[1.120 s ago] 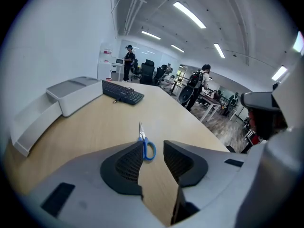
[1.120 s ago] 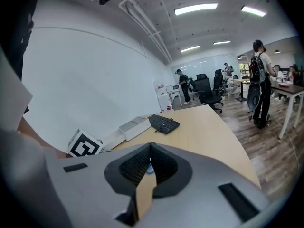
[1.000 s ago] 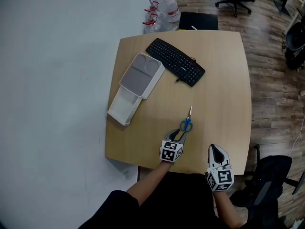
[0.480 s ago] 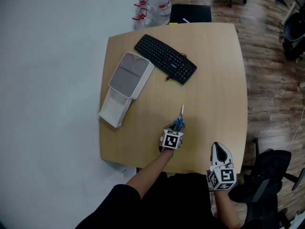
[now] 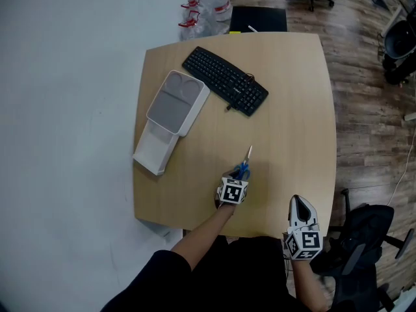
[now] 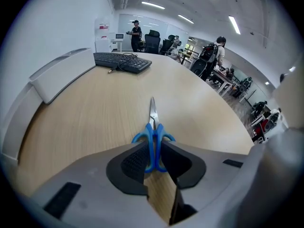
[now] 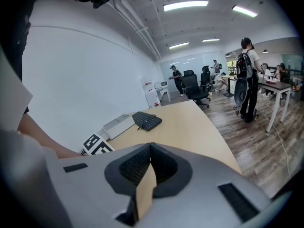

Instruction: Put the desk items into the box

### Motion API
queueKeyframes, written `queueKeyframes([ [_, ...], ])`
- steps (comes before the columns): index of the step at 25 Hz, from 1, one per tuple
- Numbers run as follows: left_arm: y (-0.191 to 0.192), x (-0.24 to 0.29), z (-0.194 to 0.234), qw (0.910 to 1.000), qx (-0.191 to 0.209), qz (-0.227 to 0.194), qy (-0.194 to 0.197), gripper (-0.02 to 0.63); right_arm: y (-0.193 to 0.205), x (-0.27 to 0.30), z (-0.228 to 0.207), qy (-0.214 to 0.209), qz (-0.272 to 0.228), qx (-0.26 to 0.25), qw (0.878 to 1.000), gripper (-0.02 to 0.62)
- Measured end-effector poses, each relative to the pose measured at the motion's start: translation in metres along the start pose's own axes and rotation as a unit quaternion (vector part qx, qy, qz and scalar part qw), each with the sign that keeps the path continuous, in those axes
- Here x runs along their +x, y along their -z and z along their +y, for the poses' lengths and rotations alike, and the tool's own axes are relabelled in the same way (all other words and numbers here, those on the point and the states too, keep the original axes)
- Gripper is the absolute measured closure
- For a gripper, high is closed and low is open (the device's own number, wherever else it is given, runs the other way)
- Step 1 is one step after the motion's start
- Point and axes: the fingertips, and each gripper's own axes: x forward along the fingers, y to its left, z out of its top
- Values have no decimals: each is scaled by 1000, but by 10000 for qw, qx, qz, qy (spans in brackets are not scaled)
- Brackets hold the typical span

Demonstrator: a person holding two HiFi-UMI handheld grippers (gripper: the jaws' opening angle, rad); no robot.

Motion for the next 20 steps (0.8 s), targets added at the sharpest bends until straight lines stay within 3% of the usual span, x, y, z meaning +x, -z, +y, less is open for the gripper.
queueKeyframes([
  [10, -19, -54, 32, 9982, 179, -562, 89, 522, -12, 10, 63, -64, -169, -358, 9992, 535],
  [20, -2, -121, 95, 9958, 402, -798, 175, 520, -25, 20, 149, 8, -412, -704, 9967, 535],
])
